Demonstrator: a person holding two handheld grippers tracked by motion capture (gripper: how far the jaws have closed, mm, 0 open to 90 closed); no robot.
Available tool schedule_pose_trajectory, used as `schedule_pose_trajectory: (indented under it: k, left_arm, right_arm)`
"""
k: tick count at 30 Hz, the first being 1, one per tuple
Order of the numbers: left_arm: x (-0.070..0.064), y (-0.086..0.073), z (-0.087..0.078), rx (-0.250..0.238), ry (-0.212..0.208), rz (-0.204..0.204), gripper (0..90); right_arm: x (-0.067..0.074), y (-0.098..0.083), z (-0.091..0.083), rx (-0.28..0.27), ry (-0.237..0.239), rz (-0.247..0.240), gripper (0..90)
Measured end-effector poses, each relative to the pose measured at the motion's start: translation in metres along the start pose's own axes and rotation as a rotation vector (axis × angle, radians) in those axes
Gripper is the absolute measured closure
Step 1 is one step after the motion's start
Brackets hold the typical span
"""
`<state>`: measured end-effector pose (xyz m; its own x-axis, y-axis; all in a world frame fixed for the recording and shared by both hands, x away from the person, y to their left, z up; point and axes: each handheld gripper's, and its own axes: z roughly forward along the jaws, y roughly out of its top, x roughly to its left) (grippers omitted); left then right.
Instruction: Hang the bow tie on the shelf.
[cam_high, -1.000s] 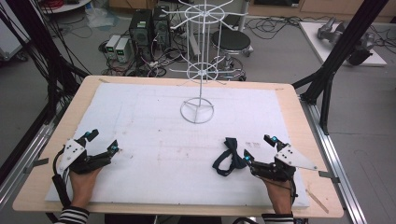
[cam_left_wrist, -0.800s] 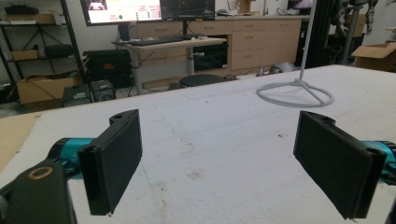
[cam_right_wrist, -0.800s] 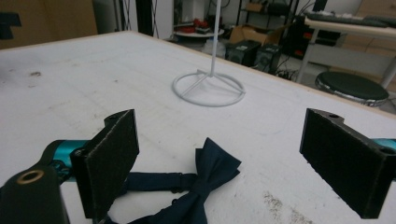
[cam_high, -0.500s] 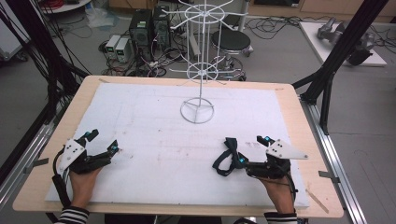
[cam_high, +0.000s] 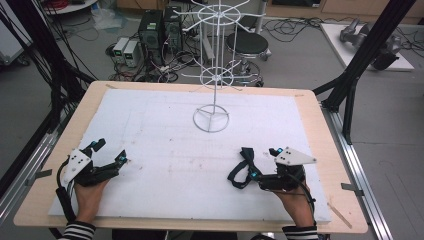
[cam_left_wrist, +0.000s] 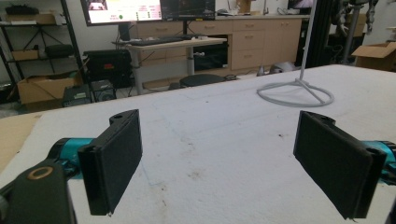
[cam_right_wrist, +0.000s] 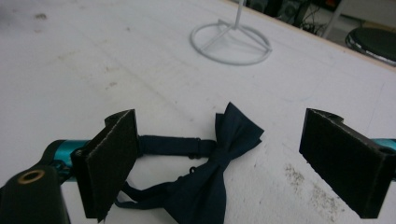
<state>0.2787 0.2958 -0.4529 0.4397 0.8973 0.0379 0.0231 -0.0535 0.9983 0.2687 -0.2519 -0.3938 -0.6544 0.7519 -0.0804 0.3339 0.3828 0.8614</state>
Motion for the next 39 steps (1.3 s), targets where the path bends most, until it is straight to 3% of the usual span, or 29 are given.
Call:
schedule_pose_trajectory:
  k: [10,12,13,22,30,39]
  left_arm:
    - [0.0,0.0,0.0,0.001,-0.001,0.007,15.8]
    - [-0.001,0.0,0.0,0.0,-0.001,0.005,15.8]
    - [-0.001,0.0,0.0,0.001,-0.001,0.007,15.9]
    - [-0.001,0.0,0.0,0.003,-0.001,0.012,15.9]
    - [-0.001,0.0,0.0,0.002,0.002,0.013,15.9]
    - [-0.001,0.0,0.0,0.003,0.002,0.013,15.9]
  right_arm:
    - [0.003,0.003,0.014,0.116,0.008,-0.001,11.0]
    - [0.004,0.003,0.016,0.145,0.005,0.003,12.8]
    - [0.003,0.003,0.019,0.186,0.002,0.002,16.7]
    - [0.002,0.002,0.027,0.239,-0.014,0.029,17.3]
    - [-0.003,0.004,0.032,0.291,-0.025,0.086,20.2]
    - [-0.007,0.003,0.037,0.342,0.001,0.156,27.5]
